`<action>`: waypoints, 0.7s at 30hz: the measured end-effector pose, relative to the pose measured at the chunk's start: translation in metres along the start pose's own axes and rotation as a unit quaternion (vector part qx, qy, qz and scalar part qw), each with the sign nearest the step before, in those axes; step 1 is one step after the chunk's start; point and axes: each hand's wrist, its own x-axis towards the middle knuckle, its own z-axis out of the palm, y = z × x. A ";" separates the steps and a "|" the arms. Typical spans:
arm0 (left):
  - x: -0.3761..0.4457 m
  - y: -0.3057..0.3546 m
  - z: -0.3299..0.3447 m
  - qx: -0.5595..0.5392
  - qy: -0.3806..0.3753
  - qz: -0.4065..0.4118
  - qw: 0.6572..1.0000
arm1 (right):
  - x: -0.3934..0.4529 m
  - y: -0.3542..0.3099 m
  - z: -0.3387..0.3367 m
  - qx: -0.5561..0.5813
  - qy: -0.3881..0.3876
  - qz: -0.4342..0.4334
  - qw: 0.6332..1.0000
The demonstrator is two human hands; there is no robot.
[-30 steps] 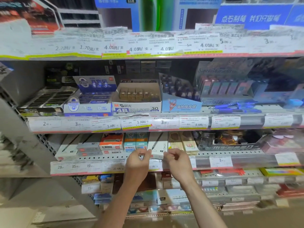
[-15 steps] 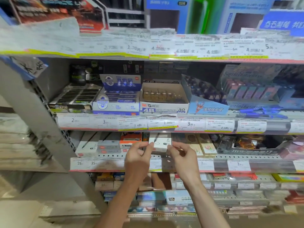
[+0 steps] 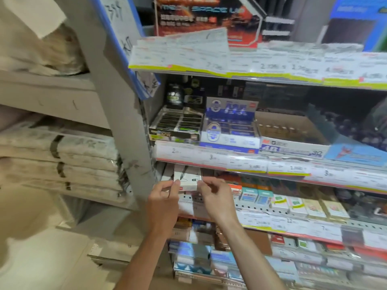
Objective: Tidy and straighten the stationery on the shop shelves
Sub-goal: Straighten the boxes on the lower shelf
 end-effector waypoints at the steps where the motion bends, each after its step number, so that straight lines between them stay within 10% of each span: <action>1: 0.005 -0.005 -0.006 0.011 0.001 0.004 1.000 | 0.001 -0.002 0.009 -0.007 -0.007 0.004 1.000; 21: 0.022 -0.037 -0.049 0.241 0.002 0.218 0.946 | -0.008 -0.003 0.023 -0.271 0.005 -0.153 0.950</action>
